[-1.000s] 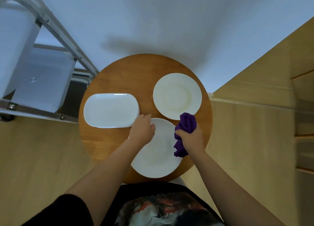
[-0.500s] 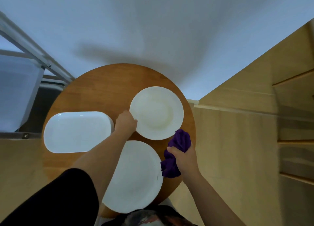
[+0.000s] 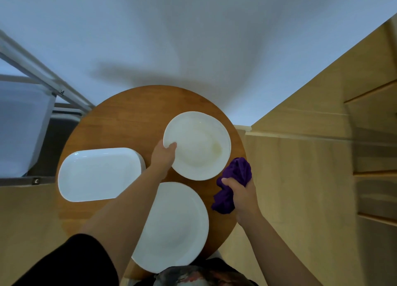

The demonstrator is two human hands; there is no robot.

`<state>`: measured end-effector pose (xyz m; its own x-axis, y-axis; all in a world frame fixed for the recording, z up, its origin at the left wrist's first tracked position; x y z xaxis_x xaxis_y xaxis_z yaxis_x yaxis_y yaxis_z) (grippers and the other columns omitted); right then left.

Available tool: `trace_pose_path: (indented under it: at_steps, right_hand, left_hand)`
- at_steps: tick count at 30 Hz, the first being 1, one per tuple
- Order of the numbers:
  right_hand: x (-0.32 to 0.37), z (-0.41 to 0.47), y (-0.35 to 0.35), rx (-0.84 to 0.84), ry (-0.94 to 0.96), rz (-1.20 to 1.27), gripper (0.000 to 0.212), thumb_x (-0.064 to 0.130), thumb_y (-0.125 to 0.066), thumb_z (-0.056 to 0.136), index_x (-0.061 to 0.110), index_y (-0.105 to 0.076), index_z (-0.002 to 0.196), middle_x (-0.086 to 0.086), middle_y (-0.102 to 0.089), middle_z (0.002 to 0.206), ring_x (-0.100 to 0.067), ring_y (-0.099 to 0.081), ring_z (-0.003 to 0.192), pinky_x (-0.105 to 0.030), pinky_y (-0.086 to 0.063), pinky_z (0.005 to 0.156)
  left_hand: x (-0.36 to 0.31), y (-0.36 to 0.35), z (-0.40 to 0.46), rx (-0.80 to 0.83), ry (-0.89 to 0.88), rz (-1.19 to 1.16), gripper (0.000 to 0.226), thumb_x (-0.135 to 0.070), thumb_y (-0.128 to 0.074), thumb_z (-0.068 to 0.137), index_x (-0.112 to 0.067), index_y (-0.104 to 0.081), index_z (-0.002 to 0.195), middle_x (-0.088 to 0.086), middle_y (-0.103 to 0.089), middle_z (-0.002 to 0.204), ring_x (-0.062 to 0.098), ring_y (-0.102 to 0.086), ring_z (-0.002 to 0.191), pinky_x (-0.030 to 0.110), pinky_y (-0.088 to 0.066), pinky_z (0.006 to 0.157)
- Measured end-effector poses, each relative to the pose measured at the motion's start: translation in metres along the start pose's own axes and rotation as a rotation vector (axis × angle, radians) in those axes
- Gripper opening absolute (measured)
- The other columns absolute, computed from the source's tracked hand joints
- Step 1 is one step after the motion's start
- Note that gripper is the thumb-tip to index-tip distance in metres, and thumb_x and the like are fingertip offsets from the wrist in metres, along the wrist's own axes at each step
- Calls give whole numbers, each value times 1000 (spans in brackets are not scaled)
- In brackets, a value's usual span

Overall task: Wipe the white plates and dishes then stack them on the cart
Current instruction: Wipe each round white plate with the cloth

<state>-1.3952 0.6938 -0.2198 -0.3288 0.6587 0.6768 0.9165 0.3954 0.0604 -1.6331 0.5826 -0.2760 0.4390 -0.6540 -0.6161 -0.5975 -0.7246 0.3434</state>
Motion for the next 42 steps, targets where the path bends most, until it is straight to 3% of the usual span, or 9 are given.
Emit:
trace_pose_path:
  at_steps: [8, 12, 14, 16, 20, 25, 29, 34, 42]
  right_hand:
    - [29, -28, -8, -101, 192, -45, 55, 1, -72, 74, 24, -49, 119, -4, -59, 99, -20, -60, 83, -21, -51, 56]
    - [78, -58, -27, -170, 593, -316, 77, 12, -77, 68, 30, -38, 132, 2, -54, 117, -20, -57, 105, -35, -58, 78]
    - [84, -56, -51, -155, 592, -707, 86, 37, -75, 75, 26, -25, 143, -4, -41, 141, -26, -41, 130, -50, -41, 104]
    - [68, -51, -70, -107, 401, -1042, 93, 66, -48, 83, 23, -2, 150, -7, -12, 158, -31, -8, 145, -53, -9, 115]
    - [63, -63, -83, -196, 242, -957, 95, 75, -23, 83, 17, 11, 150, -14, 5, 159, -29, 7, 145, -54, 6, 113]
    - [102, -97, -104, -367, 532, -885, 86, 64, -35, 89, 17, 4, 151, -10, 3, 159, -24, 6, 146, -53, 5, 113]
    - [125, -140, -140, -250, 856, -833, 77, 55, -44, 90, 21, -11, 151, -4, -14, 158, -20, -11, 145, -51, -2, 115]
    - [131, -211, -185, 16, 1168, -833, 66, 50, -25, 84, 24, -37, 144, 1, -42, 147, -16, -31, 139, -53, -12, 115]
    - [99, -249, -193, 449, 1138, -941, 49, 33, -38, 85, 22, -55, 130, 7, -55, 134, -1, -37, 129, -29, -11, 115]
  left_hand:
    - [5, -5, -33, 0, 167, -343, 56, -58, -28, 95, -20, -43, 134, 5, -55, 124, 26, -52, 111, 47, -47, 96]
    - [-7, -3, -69, 78, 135, -462, 50, -65, -29, 91, -35, -46, 129, -1, -58, 120, 25, -56, 108, 49, -51, 89]
    - [-15, 0, -89, 105, 117, -482, 48, -68, -29, 89, -39, -48, 122, -1, -60, 117, 25, -59, 105, 51, -52, 89]
    - [-24, 8, -109, 102, 82, -473, 45, -68, -27, 89, -40, -48, 117, -1, -61, 114, 24, -59, 105, 50, -51, 92]
    - [-36, 36, -150, 64, -46, -488, 34, -65, -28, 90, -42, -51, 97, -6, -63, 102, 17, -59, 98, 35, -55, 78]
    - [-35, 69, -182, 58, -101, -485, 39, -66, -28, 89, -41, -51, 110, -6, -63, 101, 16, -60, 95, 31, -53, 68]
    - [-54, 99, -197, 68, -226, -455, 30, -65, -29, 89, -45, -51, 92, -13, -61, 96, 10, -58, 93, 24, -49, 68]
    - [-74, 128, -209, 125, -269, -520, 31, -65, -28, 91, -48, -54, 92, -22, -64, 87, 2, -58, 88, 15, -46, 62]
    - [-61, 158, -213, 190, -100, -743, 65, -75, -39, 80, -23, -62, 112, 6, -74, 94, 25, -71, 86, 39, -59, 70]
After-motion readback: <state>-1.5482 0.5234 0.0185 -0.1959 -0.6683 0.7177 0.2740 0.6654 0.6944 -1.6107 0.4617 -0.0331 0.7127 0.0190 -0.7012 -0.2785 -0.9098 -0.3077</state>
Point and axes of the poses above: each hand's wrist, its own z-axis towards the middle knuckle, its own y-axis out of the back of the hand, x = y × z, the point moved 9 cm from there along z, towards the middle knuckle
